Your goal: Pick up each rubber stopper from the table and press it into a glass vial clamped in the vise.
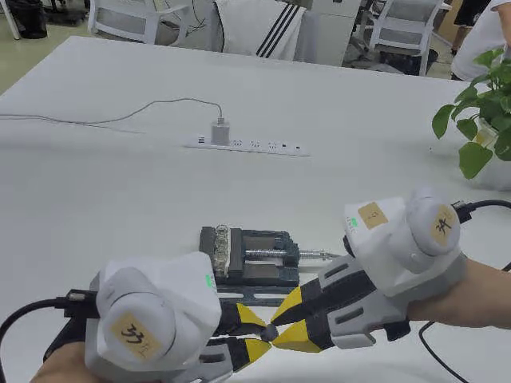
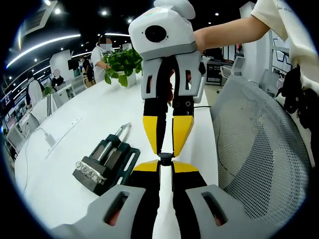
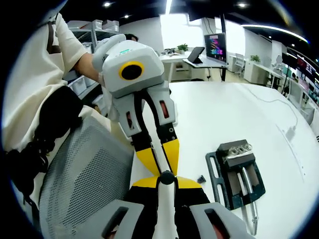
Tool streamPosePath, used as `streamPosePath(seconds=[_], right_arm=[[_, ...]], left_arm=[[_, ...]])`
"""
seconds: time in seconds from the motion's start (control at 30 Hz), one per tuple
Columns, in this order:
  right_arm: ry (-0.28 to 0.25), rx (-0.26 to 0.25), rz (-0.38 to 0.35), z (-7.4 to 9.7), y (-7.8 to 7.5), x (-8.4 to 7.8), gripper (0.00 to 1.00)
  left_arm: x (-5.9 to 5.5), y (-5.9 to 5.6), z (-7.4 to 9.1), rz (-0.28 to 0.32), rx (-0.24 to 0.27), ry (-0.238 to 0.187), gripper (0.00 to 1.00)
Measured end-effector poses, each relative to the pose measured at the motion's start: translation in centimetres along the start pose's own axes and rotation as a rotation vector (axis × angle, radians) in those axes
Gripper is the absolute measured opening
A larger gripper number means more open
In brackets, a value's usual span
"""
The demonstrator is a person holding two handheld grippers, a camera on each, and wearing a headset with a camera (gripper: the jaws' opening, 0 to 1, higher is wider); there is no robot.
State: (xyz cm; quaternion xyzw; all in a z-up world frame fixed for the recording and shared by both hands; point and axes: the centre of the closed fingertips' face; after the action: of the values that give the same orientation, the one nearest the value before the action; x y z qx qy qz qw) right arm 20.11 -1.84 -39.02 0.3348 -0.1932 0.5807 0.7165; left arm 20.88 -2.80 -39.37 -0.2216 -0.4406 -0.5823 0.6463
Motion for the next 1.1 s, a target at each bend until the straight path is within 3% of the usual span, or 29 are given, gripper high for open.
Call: streamPosePath(seconds=[0.13, 0.27, 0.4, 0.6, 0.87, 1.1], right_arm=[[0.019, 0.004, 0.014, -0.2, 0.1, -0.2, 0.06], [0.033, 0.004, 0.013, -0.4, 0.0, -0.4, 0.06], [0.049, -0.012, 0.016, -0.4, -0.5, -0.4, 0.06], [0.069, -0.016, 0.019, -0.3, -1.0, -0.7, 0.06], [0.084, -0.003, 0.014, -0.6, -0.9, -0.8, 0.06], [0.099, 0.004, 0.018, -0.9, -1.2, -1.0, 0.06]], left_arm=[[-0.2, -0.2, -0.2, -0.010, -0.008, -0.004, 0.05], [-0.4, -0.3, -0.3, 0.022, -0.011, -0.010, 0.07], [-1.1, -0.3, -0.4, 0.046, 0.007, 0.003, 0.22], [-2.1, 0.8, 0.0, 0.114, 0.080, 0.002, 0.44], [-3.6, 2.3, 1.3, 0.192, 0.219, -0.016, 0.75], [-5.4, 2.9, 2.5, 0.248, 0.264, 0.005, 0.91]])
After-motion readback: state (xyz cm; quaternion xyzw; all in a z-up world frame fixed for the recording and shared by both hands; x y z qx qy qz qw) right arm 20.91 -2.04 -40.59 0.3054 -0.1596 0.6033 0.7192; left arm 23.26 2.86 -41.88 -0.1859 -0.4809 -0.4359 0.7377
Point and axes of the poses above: the centre of the closed fingertips' face, and the gripper's own axes: z roughly backward along the fingers, y roughly to its left, x roughly out of its top, and after that the axes turned 11 degrees about -z, right-handed
